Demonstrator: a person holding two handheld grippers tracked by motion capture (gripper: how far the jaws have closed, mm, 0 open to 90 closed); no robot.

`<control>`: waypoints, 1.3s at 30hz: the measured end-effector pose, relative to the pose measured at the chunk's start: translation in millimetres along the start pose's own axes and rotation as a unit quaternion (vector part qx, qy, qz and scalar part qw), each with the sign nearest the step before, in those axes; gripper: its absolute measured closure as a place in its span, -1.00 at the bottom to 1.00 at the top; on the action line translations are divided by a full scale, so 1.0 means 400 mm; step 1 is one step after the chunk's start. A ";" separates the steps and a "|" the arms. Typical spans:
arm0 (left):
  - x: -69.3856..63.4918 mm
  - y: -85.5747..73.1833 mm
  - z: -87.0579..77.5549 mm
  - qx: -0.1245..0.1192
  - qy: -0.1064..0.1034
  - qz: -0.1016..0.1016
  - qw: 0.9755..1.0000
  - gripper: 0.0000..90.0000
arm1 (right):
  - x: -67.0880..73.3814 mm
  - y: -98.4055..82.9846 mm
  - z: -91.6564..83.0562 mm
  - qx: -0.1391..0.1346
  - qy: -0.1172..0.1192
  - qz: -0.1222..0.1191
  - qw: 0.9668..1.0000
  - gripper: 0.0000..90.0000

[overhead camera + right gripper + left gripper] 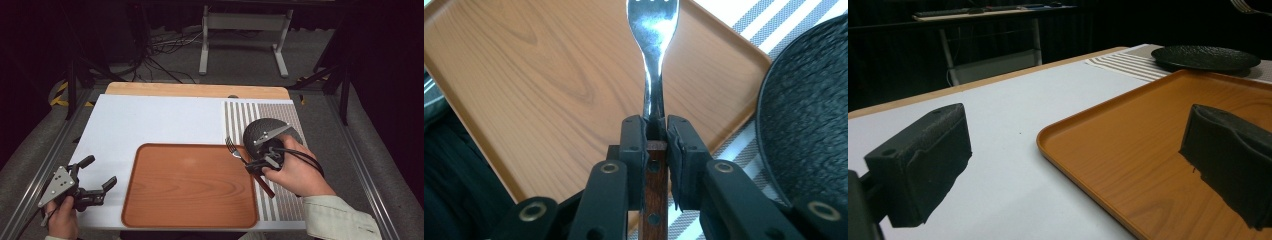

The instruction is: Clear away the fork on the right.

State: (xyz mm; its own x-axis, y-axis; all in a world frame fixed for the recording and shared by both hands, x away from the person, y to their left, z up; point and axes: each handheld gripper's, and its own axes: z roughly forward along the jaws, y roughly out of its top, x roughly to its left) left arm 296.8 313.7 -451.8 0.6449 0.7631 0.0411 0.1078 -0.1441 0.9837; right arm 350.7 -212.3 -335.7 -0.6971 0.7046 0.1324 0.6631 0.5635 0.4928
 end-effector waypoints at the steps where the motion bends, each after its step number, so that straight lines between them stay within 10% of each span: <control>1: 0.000 0.000 0.000 0.000 0.000 0.000 1.000 -0.98 | 0.000 0.000 0.000 0.000 0.000 0.000 1.000 0.75; 39: 0.001 0.001 0.001 -0.001 -0.001 -0.001 1.000 -0.98 | 0.053 0.020 0.162 0.069 -0.018 0.120 0.990 0.75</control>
State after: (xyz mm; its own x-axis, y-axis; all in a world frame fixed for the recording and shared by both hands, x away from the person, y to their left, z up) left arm 297.3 313.6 -451.6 0.6465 0.7620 0.0380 0.1077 -0.1405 0.9842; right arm 358.7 -164.9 -384.6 -0.5061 0.8390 0.1999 0.8413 0.4293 0.3285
